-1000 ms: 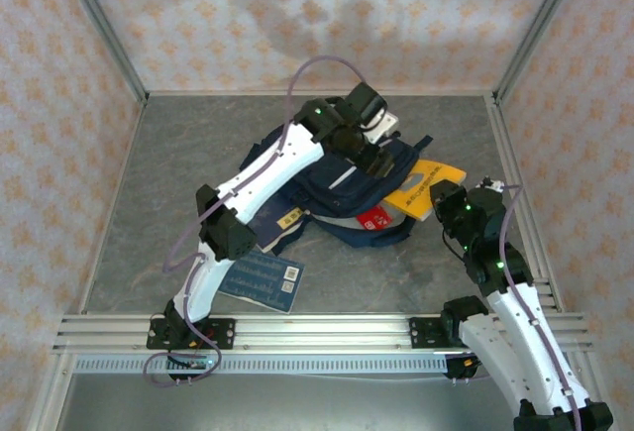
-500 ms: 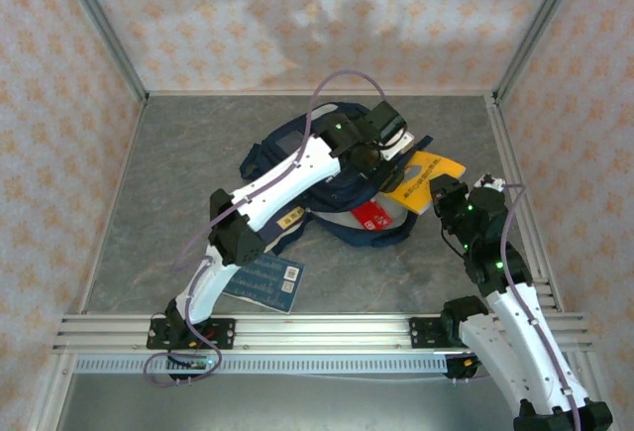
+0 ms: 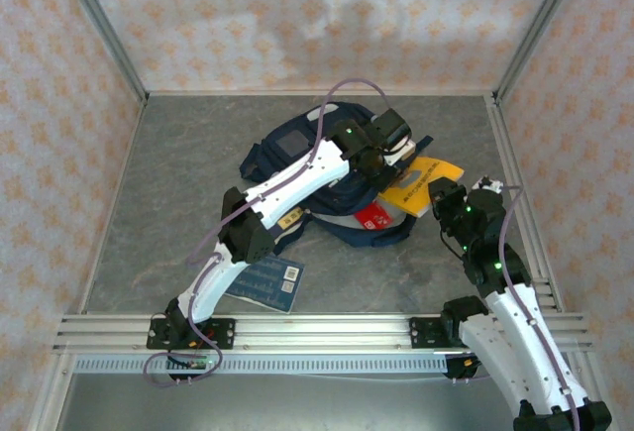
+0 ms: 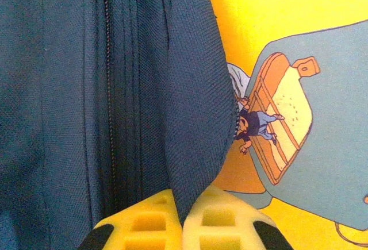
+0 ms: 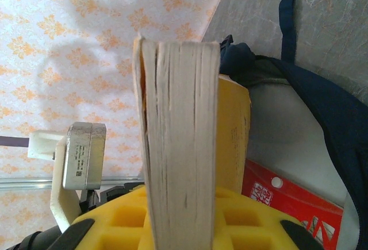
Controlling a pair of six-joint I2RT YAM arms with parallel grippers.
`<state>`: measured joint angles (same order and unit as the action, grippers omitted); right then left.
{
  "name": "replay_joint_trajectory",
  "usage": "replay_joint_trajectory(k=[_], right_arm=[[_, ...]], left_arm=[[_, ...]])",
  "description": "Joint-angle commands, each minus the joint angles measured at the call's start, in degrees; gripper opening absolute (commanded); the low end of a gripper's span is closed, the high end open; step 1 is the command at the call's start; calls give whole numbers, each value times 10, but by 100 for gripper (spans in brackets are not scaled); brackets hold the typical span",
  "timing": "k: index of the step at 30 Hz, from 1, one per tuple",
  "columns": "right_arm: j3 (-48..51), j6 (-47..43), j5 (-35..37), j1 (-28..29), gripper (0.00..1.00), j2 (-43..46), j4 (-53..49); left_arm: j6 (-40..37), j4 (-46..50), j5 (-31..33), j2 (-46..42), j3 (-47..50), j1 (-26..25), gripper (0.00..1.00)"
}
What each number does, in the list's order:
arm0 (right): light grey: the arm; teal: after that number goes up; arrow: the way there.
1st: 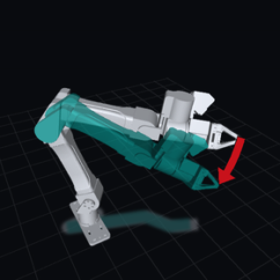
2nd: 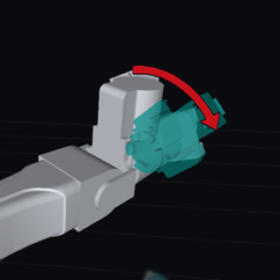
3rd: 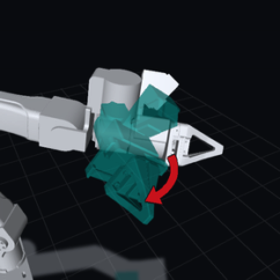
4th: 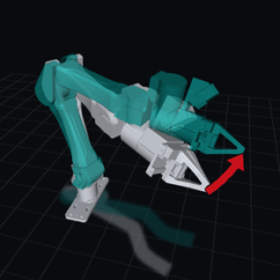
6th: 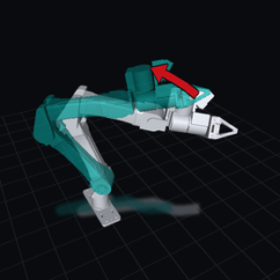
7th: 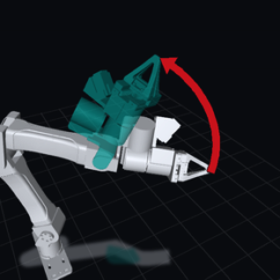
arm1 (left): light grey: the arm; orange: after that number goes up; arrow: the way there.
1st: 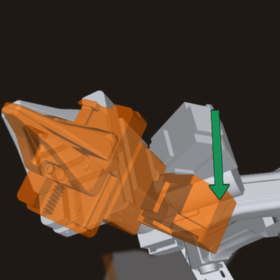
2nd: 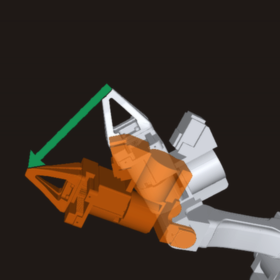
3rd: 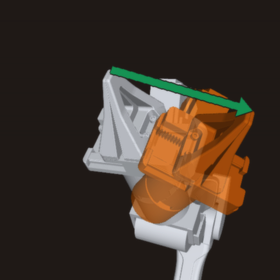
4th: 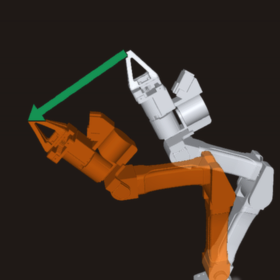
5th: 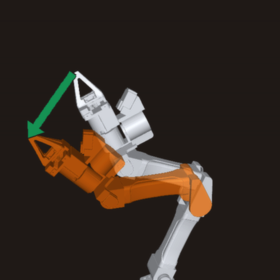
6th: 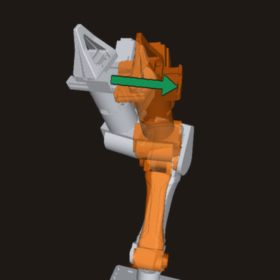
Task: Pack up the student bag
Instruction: Place the book in the student bag.
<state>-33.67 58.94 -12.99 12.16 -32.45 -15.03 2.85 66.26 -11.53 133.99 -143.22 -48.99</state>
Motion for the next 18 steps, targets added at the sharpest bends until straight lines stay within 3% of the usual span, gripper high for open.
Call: replay_joint_trajectory(k=[1, 10, 18], right_arm=[[9, 11, -10, 0, 0, 33, 75], [88, 33, -13, 0, 0, 52, 115], [108, 86, -31, 3, 0, 17, 236]], left_arm=[[-14, 6, 52, -49, -20, 10, 0], [-11, -23, 137, -155, -18, 34, 0], [-28, 0, 161, -142, -60, 42, 0]])
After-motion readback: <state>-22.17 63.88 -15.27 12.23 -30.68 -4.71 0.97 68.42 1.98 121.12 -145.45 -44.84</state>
